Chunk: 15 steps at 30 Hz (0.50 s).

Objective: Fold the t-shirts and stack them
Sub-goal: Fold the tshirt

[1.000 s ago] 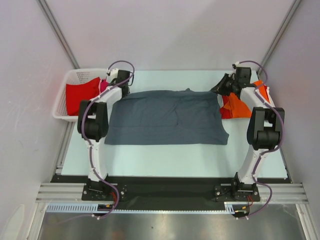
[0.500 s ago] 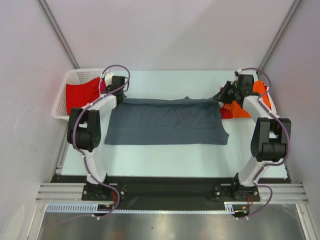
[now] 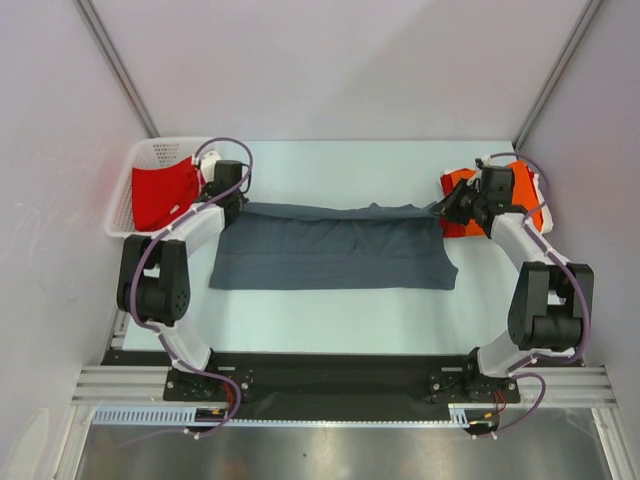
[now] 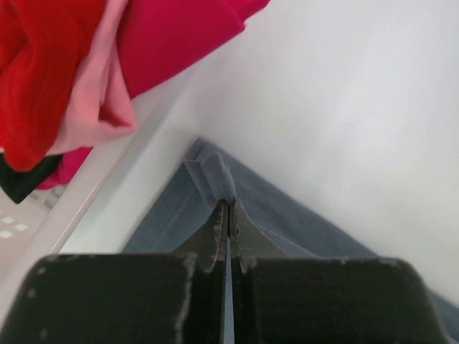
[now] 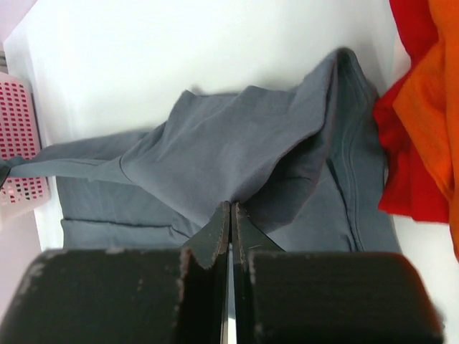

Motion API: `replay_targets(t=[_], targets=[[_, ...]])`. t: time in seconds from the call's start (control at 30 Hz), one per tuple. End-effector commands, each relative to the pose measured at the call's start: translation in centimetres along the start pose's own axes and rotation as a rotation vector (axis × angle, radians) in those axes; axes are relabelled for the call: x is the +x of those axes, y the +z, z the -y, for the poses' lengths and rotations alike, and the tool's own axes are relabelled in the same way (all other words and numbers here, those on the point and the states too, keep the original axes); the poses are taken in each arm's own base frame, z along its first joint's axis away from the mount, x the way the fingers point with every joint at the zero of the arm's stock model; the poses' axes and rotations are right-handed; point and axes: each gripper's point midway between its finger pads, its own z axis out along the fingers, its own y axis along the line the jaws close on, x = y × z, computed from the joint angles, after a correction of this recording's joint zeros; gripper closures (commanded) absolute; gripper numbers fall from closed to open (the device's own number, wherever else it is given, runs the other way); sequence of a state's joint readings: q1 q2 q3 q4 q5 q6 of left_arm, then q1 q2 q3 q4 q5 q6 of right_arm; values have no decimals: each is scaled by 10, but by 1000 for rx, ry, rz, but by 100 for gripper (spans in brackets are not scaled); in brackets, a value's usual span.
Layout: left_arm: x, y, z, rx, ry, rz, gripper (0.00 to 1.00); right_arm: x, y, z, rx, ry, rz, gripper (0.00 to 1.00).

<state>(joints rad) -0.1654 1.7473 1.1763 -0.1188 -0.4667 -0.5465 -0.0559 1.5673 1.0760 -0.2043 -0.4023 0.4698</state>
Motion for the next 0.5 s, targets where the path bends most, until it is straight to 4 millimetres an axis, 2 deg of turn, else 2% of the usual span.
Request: replay_targets(t=[0.0, 0.07, 0.1, 0.27, 0.47], targets=[[-14, -14, -1, 32, -63, 51, 100, -6, -12, -4, -6, -17, 61, 100], [-15, -20, -2, 43, -77, 59, 100, -5, -17, -3, 1, -15, 77, 100], [-9, -20, -5, 39, -77, 50, 100, 3, -16, 2, 8, -8, 67, 100], [-9, -32, -10, 53, -92, 59, 100, 16, -18, 8, 17, 10, 66, 100], [13, -40, -22, 21, -66, 35, 100, 34, -21, 23, 45, 60, 88, 100]])
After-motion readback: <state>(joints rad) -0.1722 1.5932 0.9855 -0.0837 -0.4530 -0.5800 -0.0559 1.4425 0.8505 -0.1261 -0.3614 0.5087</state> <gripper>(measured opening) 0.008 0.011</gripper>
